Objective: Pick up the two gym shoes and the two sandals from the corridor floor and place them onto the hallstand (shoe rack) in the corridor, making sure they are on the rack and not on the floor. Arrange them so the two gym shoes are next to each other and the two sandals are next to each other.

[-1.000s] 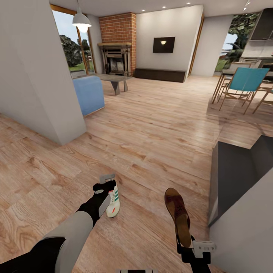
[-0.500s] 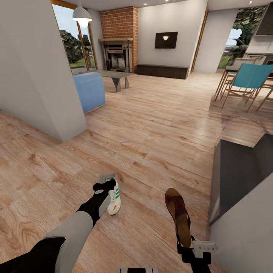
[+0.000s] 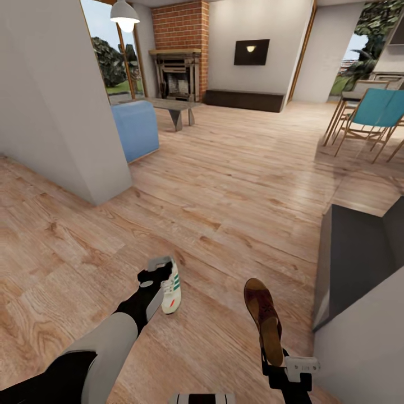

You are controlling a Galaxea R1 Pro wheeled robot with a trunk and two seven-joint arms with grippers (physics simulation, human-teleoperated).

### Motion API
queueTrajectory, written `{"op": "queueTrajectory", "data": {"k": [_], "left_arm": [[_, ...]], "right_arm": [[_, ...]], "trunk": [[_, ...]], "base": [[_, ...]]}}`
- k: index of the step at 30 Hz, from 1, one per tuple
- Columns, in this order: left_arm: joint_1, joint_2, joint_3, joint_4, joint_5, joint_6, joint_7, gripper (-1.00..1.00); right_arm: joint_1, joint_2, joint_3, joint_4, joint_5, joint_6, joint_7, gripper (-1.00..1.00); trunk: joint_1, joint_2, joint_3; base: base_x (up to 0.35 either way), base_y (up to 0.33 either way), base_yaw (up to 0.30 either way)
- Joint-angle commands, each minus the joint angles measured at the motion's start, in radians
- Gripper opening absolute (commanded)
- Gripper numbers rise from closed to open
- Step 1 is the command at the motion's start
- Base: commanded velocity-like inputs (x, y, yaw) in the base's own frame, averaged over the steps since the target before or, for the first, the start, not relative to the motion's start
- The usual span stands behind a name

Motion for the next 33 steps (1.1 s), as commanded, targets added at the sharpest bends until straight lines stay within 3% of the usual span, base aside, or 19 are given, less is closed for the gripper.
{"op": "queueTrajectory", "data": {"k": [1, 33], "left_arm": [[0.000, 0.000, -0.001, 0.000, 0.000, -0.003, 0.000, 1.00], [0.001, 0.000, -0.008, 0.002, -0.001, -0.022, -0.001, 1.00]], "right_arm": [[0.000, 0.000, 0.000, 0.000, -0.003, -0.001, 0.002, -1.00], [0.000, 0.000, 0.000, 0.000, -0.003, -0.001, 0.001, -1.00]], "trunk": [[0.000, 0.000, -0.002], [0.000, 0.000, -0.047]], "base": [[0.000, 0.000, 0.063], [0.000, 0.000, 0.059]]}}
